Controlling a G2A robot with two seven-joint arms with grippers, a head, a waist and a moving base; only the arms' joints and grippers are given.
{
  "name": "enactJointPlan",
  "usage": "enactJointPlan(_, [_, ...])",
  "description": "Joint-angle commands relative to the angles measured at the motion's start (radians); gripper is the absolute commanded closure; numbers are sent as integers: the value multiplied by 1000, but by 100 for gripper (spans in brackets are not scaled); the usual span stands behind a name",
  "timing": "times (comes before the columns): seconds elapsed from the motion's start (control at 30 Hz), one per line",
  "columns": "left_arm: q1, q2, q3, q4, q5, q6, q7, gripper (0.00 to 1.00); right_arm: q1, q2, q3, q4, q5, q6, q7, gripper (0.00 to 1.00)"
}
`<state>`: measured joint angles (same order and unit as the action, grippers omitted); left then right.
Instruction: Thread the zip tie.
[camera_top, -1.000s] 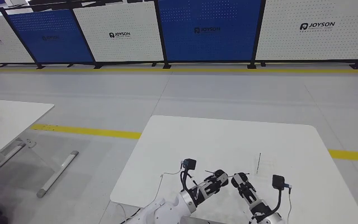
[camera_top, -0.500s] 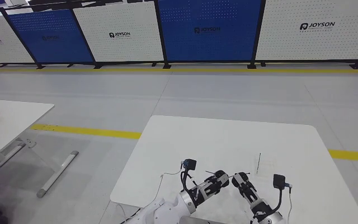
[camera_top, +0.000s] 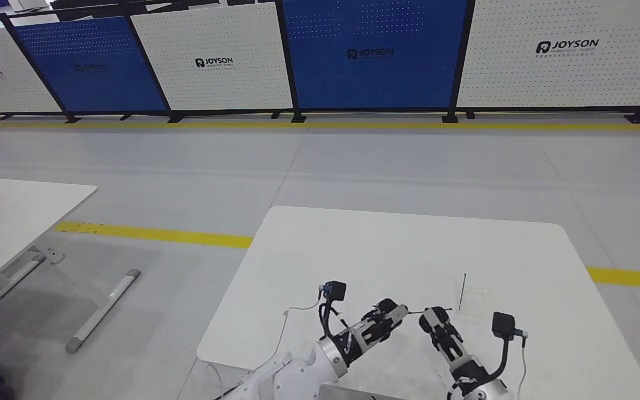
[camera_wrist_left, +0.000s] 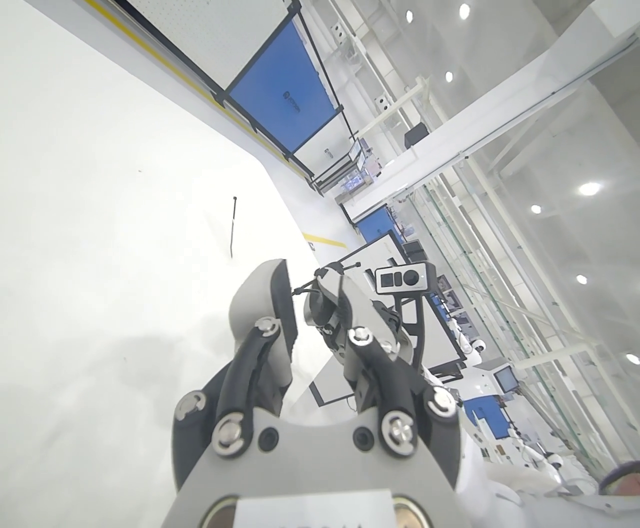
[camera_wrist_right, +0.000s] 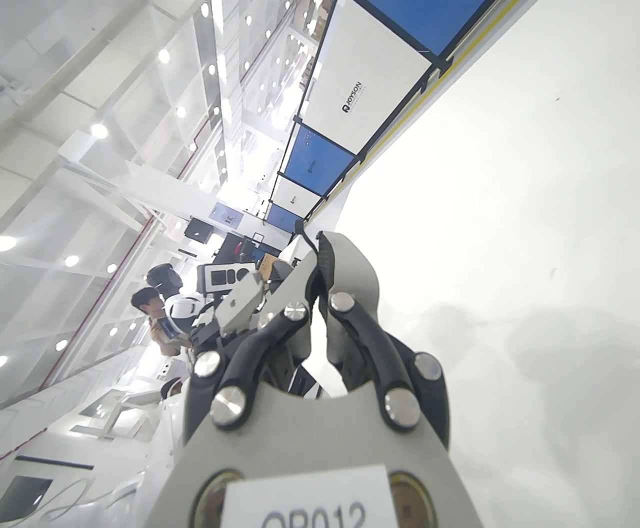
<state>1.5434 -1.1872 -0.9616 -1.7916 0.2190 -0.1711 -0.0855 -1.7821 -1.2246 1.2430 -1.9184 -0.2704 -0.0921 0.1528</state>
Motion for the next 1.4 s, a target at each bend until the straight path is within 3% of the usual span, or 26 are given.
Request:
enactJointPlan(0.0, [3,1,-6,-4,-2,-2,1,68,-1,0,1,-1,-1,1,-1,100])
enactJointPlan(0.1, [8,2,-10,-8,0,-1,2,81,-2,0,2,-2,-3,0,0,100])
enactJointPlan(0.33, [4,1,-5,-7,4,3,-2,91,-4,1,5,-6,-3,-3,0,100])
enactJointPlan(0.43, [2,1,-4,-6,6,5,-2,100,-5,1,7,-7,0,-4,0,100])
enactJointPlan(0.83, [-3,-2,6,0,-5,6,-3,100,-4,1,10,-2,12,-8,14,100])
enactJointPlan(0.87, [-3,-2,6,1,-11,5,-3,100,-3,1,10,-2,12,-7,15,67])
enactJointPlan(0.93, [-3,-3,6,2,-31,9,0,100,-3,1,9,-3,13,-5,17,35])
enactJointPlan(0.97, [-4,-4,4,3,-34,10,3,100,-3,1,9,-3,12,-4,17,0])
enactJointPlan(1.07, [-2,-6,-2,3,-72,17,20,100,-3,2,6,-6,5,1,23,0])
enactJointPlan(1.2, [0,-12,-20,-1,-191,17,49,100,-5,2,4,-13,-9,8,22,0])
enactJointPlan(1.37, [5,-15,-45,-11,-336,3,35,100,-31,5,19,-37,-26,21,17,0])
